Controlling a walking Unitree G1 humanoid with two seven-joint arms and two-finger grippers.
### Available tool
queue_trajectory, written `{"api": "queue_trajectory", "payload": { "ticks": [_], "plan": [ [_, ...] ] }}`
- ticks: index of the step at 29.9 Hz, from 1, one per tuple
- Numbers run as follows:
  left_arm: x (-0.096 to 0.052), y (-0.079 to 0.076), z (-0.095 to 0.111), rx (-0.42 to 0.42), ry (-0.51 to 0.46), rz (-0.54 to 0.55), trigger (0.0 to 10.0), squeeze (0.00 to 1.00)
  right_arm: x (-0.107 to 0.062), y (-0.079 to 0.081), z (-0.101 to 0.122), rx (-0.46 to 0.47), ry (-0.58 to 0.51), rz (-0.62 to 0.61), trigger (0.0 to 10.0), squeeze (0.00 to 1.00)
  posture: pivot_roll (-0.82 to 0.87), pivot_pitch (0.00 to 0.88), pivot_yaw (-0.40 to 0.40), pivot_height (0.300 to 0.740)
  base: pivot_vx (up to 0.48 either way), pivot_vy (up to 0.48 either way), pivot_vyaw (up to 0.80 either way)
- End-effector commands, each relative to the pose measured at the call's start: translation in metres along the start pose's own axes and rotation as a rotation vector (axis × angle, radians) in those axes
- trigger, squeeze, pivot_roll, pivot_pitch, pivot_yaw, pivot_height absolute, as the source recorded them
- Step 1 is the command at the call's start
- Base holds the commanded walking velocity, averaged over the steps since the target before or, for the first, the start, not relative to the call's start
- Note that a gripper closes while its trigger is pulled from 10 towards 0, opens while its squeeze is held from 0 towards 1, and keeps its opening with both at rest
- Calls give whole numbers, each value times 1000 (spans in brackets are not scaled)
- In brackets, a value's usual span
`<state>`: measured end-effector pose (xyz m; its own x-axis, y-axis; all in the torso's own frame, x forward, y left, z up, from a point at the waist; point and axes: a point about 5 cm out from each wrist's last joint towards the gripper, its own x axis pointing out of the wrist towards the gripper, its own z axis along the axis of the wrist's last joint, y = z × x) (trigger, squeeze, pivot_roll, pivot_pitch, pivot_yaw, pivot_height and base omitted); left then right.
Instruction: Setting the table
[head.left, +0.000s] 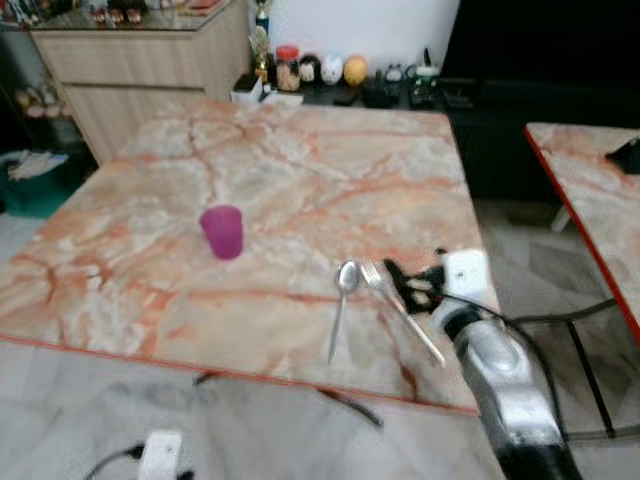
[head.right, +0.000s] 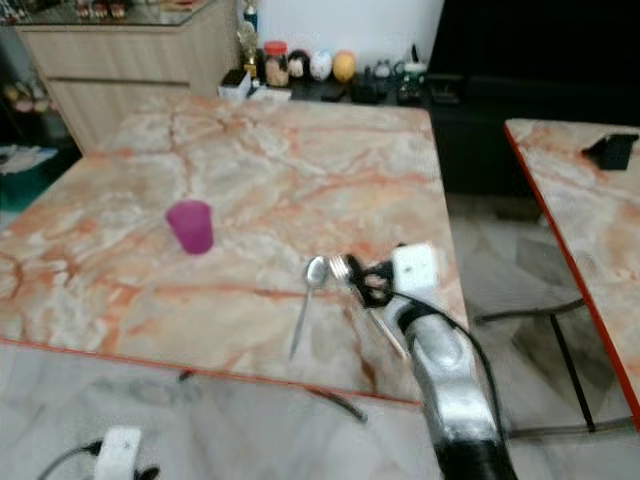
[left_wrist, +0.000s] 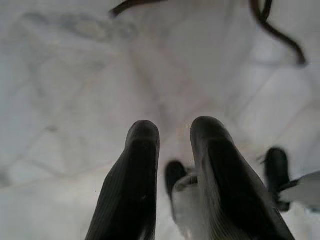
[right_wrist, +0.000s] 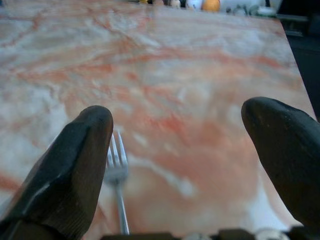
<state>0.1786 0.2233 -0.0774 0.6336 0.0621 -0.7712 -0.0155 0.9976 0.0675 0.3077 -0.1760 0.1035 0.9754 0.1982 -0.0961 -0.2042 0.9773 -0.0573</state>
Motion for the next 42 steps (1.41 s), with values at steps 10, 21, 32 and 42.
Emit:
{"api": "queue_trajectory", "payload": {
  "ticks": [10,21,32,42],
  "plan": [
    [-5,10,-14,3,50,24,10000,0,3,1,-7,-45,125,16,10000,0,-68,0,-3,740,0,0,0],
    [-6,14,-15,6,60,31,10000,0,2,-1,-16,-50,293,86,10000,0,-67,0,1,740,0,0,0],
    [-6,17,-14,8,59,34,10000,0,-1,-2,-20,-46,363,112,10000,0,-68,0,7,740,0,0,0],
    [-5,17,-12,13,56,32,10000,0,-3,1,-20,-47,379,176,0,0,-69,0,8,740,0,0,0]
  ]
}}
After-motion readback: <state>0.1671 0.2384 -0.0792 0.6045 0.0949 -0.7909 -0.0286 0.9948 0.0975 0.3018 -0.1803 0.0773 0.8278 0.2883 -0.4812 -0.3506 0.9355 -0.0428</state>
